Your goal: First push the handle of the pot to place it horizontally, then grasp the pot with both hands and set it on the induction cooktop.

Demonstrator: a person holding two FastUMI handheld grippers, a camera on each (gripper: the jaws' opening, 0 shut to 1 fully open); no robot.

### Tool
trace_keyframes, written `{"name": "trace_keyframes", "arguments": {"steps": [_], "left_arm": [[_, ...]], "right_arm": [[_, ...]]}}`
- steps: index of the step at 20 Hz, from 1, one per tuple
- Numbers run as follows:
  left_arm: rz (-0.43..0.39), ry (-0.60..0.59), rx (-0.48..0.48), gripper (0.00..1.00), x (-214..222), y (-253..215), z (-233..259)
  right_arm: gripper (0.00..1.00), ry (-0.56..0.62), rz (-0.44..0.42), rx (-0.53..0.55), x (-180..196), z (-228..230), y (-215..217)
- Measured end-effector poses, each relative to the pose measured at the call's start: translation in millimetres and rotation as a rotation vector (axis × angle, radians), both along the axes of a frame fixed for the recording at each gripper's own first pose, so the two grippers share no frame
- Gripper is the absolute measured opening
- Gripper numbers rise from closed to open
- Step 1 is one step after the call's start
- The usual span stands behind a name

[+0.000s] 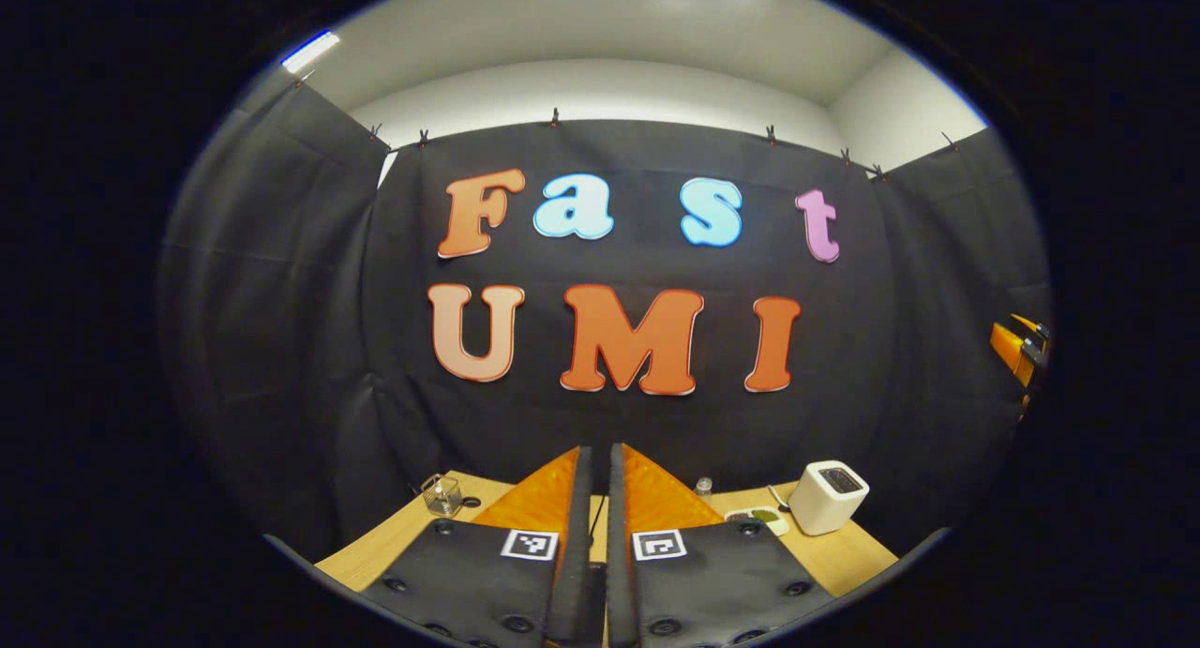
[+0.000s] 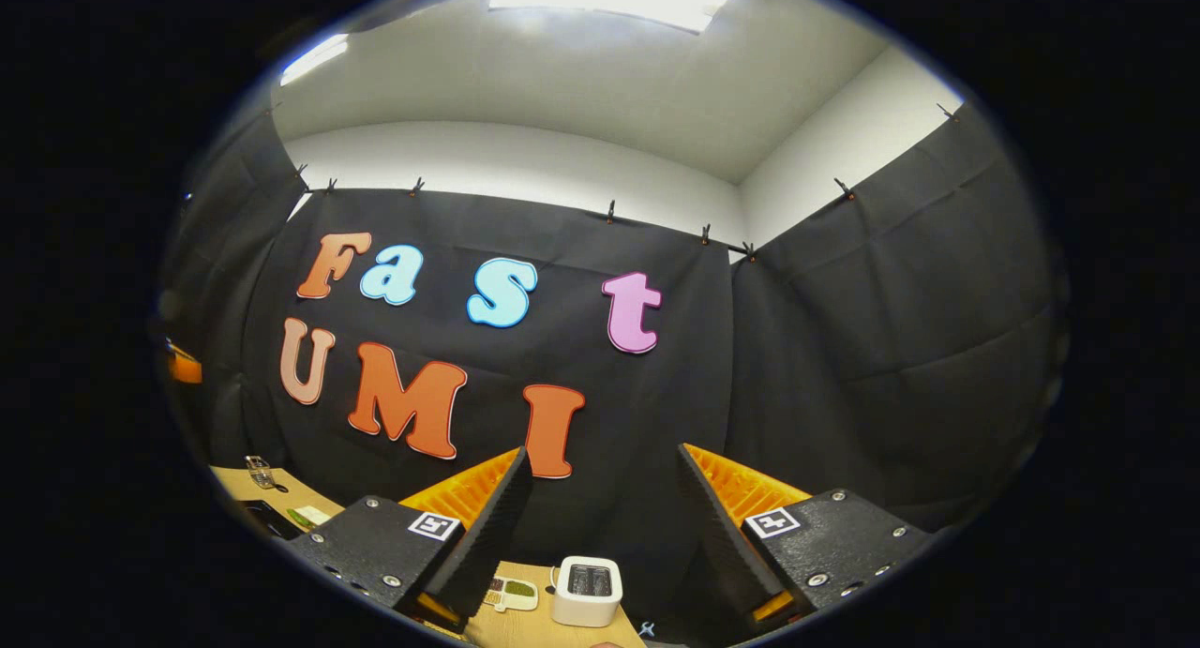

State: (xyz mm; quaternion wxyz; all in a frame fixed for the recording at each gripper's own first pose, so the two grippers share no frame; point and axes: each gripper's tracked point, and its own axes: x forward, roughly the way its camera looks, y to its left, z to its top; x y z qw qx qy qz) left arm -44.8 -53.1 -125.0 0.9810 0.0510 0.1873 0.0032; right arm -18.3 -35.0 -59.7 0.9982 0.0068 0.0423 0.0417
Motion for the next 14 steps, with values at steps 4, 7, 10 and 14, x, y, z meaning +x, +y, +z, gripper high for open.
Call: {"name": "trace_keyframes", "arguments": {"steps": [4,7,10,14], "left_arm": [[-0.004,0.314,-0.048,0.02,-30.4,-21.4,-94.4],[0.025,0.516,-0.09,0.08,-64.1,-31.3,-153.1],[0.04,0.674,-0.1,0.08,-102.3,-41.1,-195.6],[0.06,0.849,-0.122,0.08,-152.1,-55.9,-242.4]], "right_arm": [[0.95,0.031,0.002,-0.018,-4.2,-14.0,-3.0],[0.95,0.042,0.008,-0.027,-7.7,-20.0,-3.2],[0.95,0.056,0.016,-0.018,-9.3,-24.2,-3.5],[0.95,0.071,0.03,-0.016,-12.5,-30.6,-5.8]]}}
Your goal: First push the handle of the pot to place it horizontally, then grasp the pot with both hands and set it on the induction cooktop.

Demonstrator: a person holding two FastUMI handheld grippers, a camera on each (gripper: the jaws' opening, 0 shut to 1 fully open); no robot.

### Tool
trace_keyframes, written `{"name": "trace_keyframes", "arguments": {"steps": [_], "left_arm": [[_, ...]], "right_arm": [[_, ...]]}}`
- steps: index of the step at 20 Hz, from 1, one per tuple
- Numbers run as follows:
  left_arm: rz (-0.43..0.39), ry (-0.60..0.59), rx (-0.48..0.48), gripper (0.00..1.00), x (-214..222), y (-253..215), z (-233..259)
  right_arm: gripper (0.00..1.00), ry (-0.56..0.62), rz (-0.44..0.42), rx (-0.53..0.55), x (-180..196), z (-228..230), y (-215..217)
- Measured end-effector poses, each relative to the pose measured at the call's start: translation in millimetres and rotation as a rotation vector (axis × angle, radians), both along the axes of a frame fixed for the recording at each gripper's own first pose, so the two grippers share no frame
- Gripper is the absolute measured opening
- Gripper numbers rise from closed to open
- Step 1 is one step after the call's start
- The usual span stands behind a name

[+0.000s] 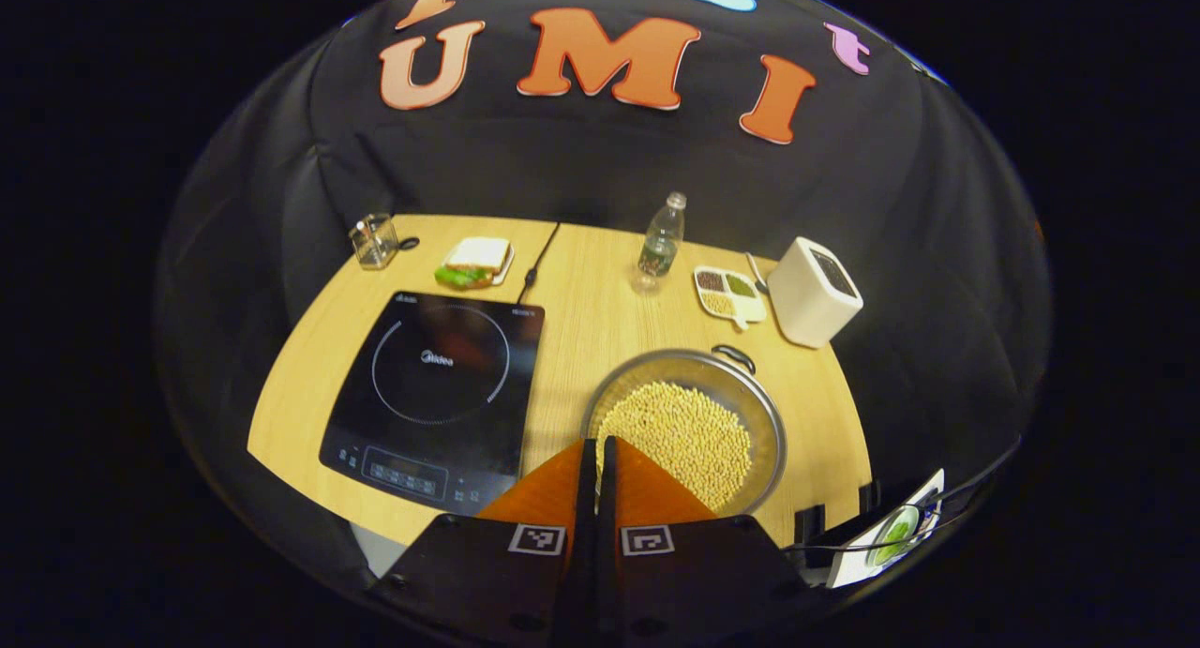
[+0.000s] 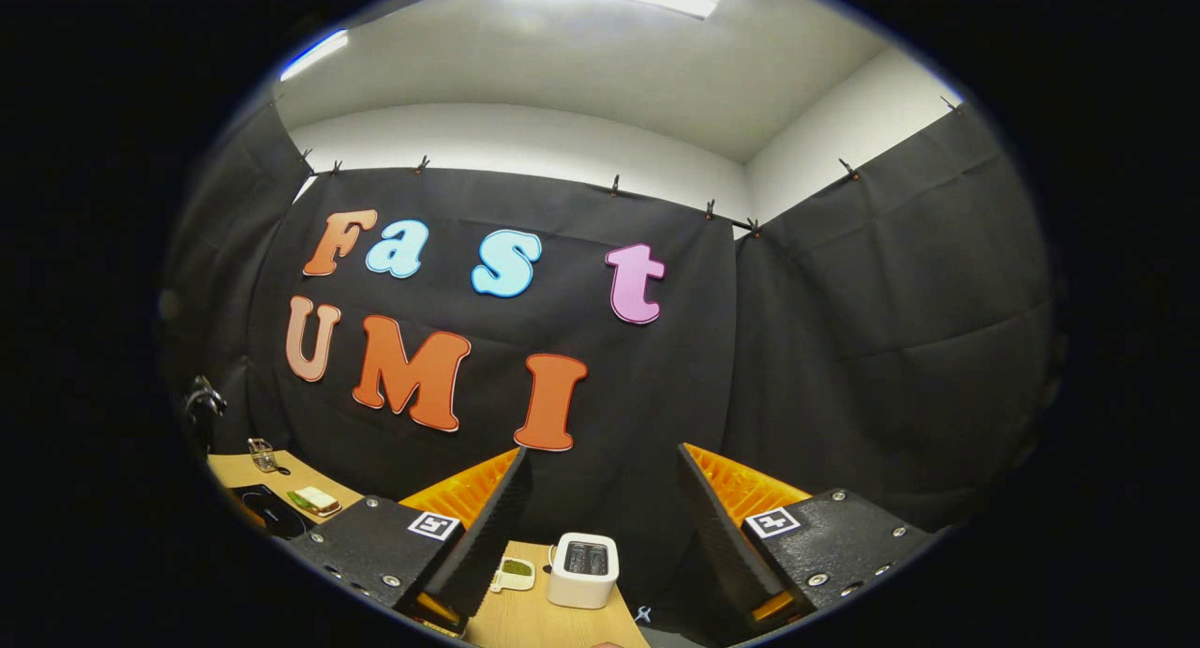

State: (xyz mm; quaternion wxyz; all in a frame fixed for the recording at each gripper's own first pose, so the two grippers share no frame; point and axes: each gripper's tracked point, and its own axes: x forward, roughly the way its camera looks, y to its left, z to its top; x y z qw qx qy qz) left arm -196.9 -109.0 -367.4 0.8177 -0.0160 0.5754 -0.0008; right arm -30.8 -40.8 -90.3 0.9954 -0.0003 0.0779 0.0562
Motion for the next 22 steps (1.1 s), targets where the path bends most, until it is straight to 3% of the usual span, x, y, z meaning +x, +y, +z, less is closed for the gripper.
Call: {"name": "trace_keyframes", "arguments": {"steps": [12,18,22], "left_arm": [[0.116,0.395,-0.097,0.08,-127.0,-46.7,-84.6],[0.176,0.513,-0.093,0.08,-159.8,-51.1,-114.0],[0.239,0.523,-0.095,0.08,-152.5,-47.2,-128.3]], "right_arm": [[0.95,0.061,0.03,-0.015,-7.7,-25.9,-9.0],[0.95,0.069,0.009,-0.02,-16.2,-34.8,-21.0],[0.95,0.084,0.001,-0.028,-28.7,-38.7,-29.7]]}}
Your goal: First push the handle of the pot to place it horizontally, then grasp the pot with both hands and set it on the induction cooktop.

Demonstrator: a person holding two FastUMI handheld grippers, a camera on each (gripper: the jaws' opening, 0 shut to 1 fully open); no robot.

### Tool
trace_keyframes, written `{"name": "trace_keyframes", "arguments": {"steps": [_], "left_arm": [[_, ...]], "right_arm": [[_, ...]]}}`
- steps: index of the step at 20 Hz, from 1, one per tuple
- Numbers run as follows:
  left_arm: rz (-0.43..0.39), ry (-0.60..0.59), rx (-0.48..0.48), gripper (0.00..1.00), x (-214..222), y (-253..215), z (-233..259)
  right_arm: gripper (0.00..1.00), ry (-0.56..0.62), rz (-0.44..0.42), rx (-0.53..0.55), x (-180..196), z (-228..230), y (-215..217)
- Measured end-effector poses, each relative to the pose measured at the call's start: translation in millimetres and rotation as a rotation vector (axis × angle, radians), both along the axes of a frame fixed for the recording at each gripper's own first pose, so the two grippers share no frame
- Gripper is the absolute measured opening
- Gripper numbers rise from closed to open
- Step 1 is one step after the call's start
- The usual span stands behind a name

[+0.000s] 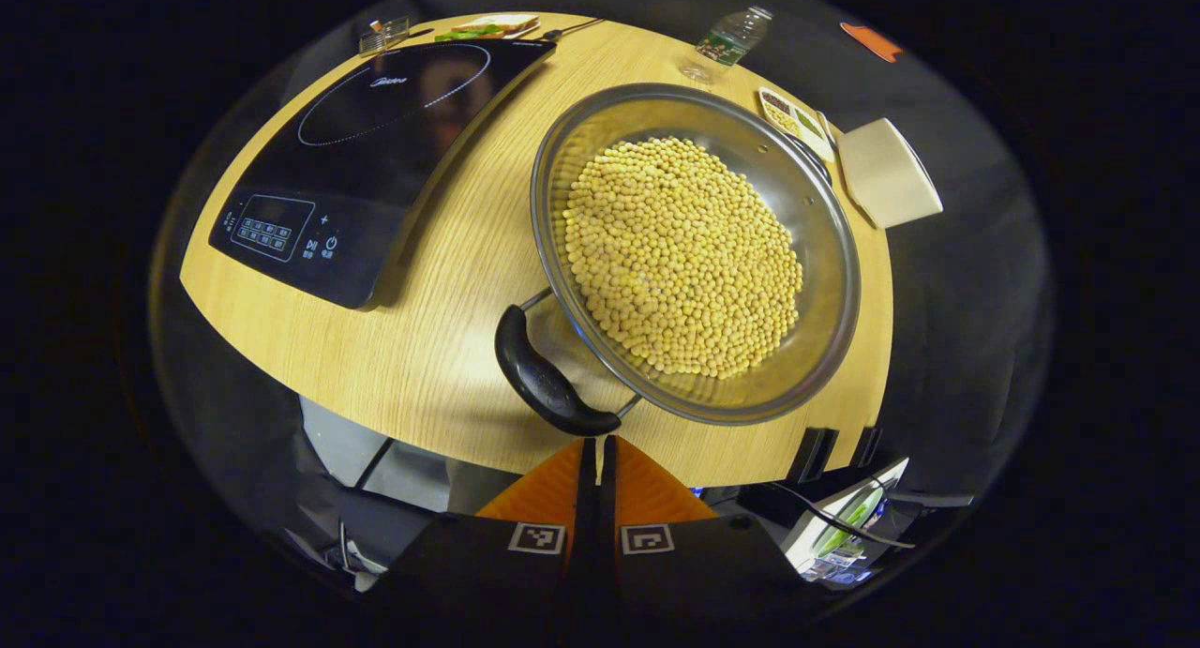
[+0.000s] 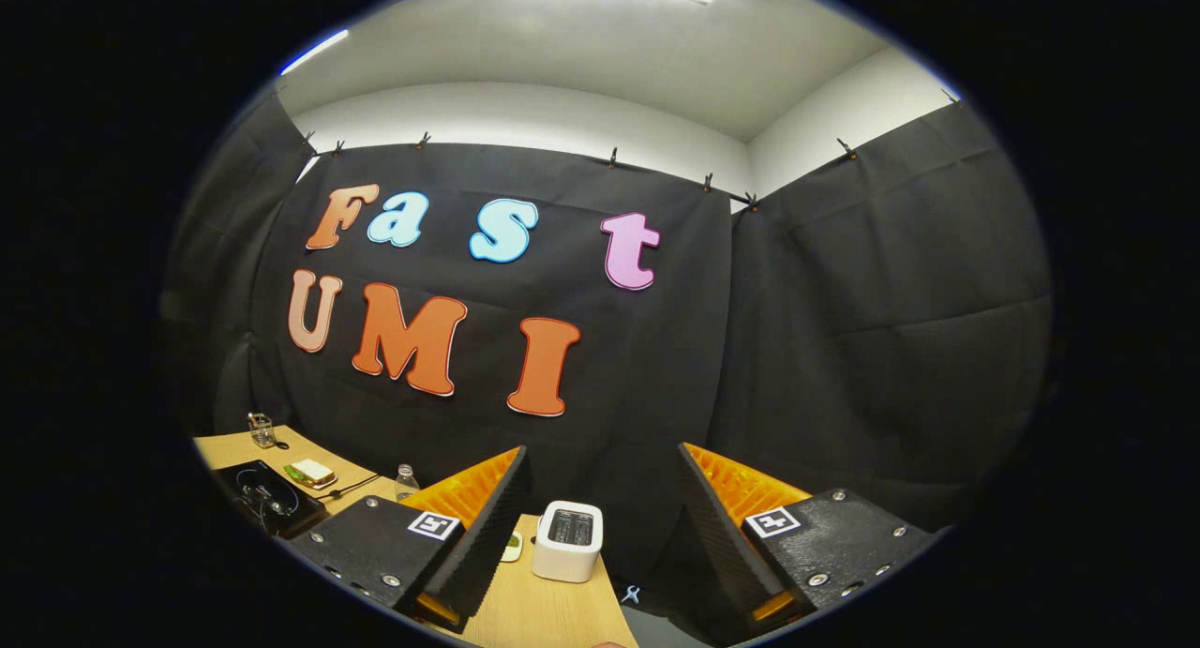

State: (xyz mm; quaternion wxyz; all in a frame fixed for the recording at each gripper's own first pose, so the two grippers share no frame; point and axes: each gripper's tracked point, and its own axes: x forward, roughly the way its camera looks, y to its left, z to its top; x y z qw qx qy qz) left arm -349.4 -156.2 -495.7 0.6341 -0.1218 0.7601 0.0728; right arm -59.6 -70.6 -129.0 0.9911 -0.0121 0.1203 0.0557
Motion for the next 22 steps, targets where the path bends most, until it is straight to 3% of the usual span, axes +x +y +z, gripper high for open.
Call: {"name": "trace_keyframes", "arguments": {"steps": [6,14,22], "left_arm": [[0.056,0.03,0.02,0.08,5.7,8.9,-9.4],[-0.019,-0.022,0.097,0.08,37.7,53.2,-19.0],[-0.128,-0.087,0.097,0.08,68.4,67.6,-31.5]], "right_arm": [[0.95,0.009,-0.02,0.016,4.8,-2.5,5.2],[0.95,0.074,-0.004,0.026,3.2,-25.4,34.7],[0.95,0.174,-0.017,0.039,-3.8,-54.6,62.5]]}}
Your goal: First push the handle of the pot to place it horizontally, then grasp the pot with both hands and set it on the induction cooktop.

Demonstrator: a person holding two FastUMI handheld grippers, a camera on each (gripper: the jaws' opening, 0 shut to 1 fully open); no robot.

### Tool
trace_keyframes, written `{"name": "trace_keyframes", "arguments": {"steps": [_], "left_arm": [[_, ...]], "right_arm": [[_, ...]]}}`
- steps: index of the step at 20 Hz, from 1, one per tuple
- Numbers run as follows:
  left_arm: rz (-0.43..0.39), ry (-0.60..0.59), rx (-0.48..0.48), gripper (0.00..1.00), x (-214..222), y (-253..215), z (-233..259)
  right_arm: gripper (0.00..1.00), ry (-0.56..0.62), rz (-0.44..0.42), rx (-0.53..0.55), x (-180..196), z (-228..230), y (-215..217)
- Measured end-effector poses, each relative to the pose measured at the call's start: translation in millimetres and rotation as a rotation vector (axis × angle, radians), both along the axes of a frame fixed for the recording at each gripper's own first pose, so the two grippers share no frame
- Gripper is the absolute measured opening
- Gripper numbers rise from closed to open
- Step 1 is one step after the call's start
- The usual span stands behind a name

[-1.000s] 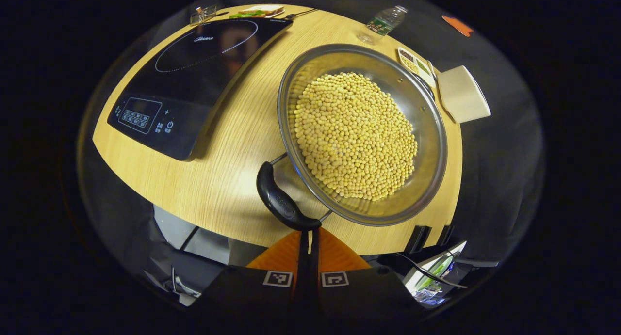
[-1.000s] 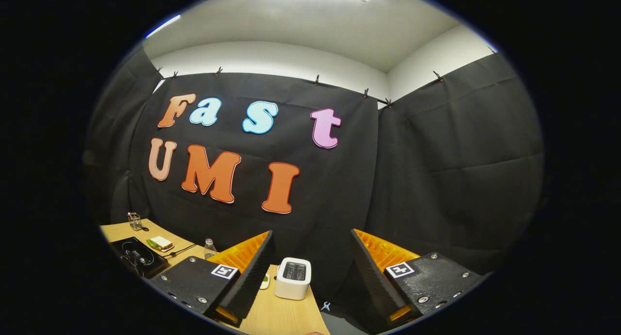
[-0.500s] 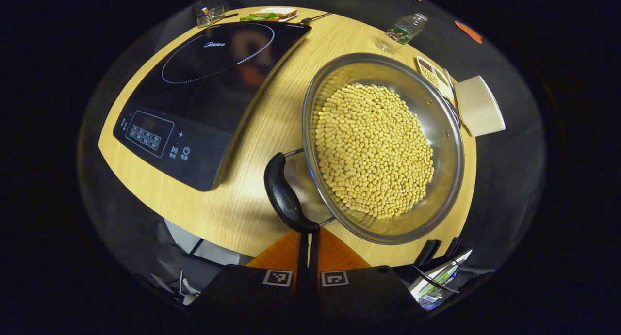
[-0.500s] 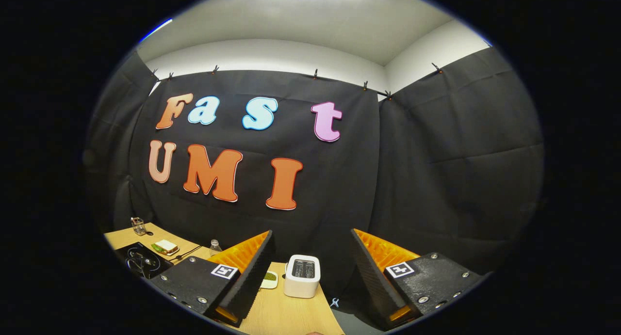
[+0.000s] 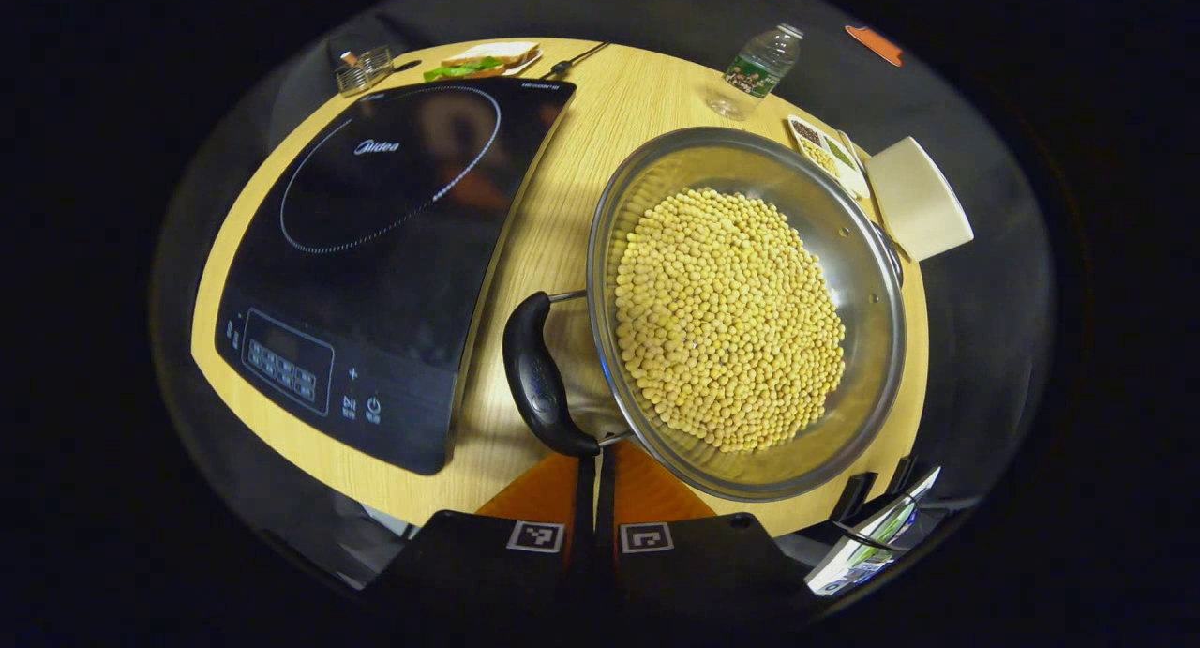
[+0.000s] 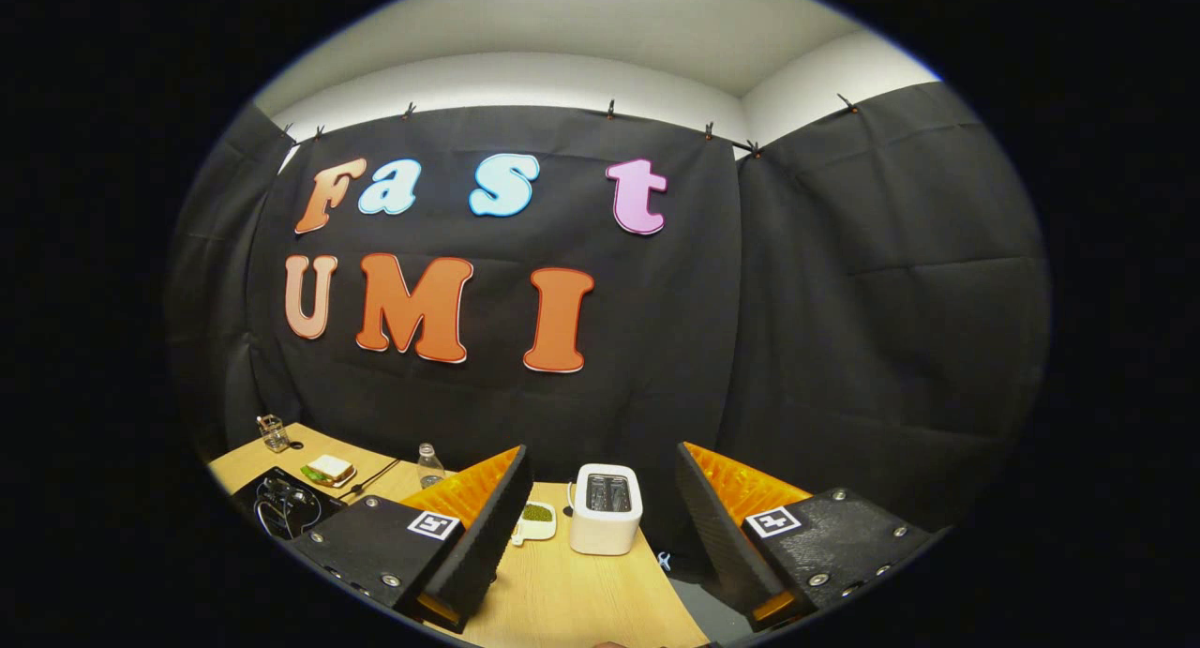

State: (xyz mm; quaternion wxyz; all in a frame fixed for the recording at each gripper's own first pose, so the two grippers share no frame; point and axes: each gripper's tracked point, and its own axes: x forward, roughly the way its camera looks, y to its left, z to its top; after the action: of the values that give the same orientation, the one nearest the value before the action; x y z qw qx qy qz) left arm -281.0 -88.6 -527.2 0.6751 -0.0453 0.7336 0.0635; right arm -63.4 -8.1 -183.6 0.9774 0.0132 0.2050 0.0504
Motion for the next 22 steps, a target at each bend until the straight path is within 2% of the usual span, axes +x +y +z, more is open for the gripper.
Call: {"name": "trace_keyframes", "arguments": {"steps": [11,12,15,22], "left_arm": [[-0.176,-0.114,0.003,0.08,50.1,24.0,-10.7],[-0.191,-0.123,0.002,0.08,54.5,25.6,-11.8],[-0.226,-0.152,-0.001,0.08,66.7,28.7,-15.4],[-0.258,-0.218,-0.023,0.08,90.8,38.6,-15.7]], "right_arm": [[0.95,0.16,0.096,0.005,-14.7,-47.1,73.7],[0.98,0.174,0.106,0.004,-15.3,-51.6,81.2],[0.96,0.228,0.139,-0.001,-21.6,-72.2,103.1],[0.96,0.457,0.211,0.044,-53.5,-136.8,150.9]]}}
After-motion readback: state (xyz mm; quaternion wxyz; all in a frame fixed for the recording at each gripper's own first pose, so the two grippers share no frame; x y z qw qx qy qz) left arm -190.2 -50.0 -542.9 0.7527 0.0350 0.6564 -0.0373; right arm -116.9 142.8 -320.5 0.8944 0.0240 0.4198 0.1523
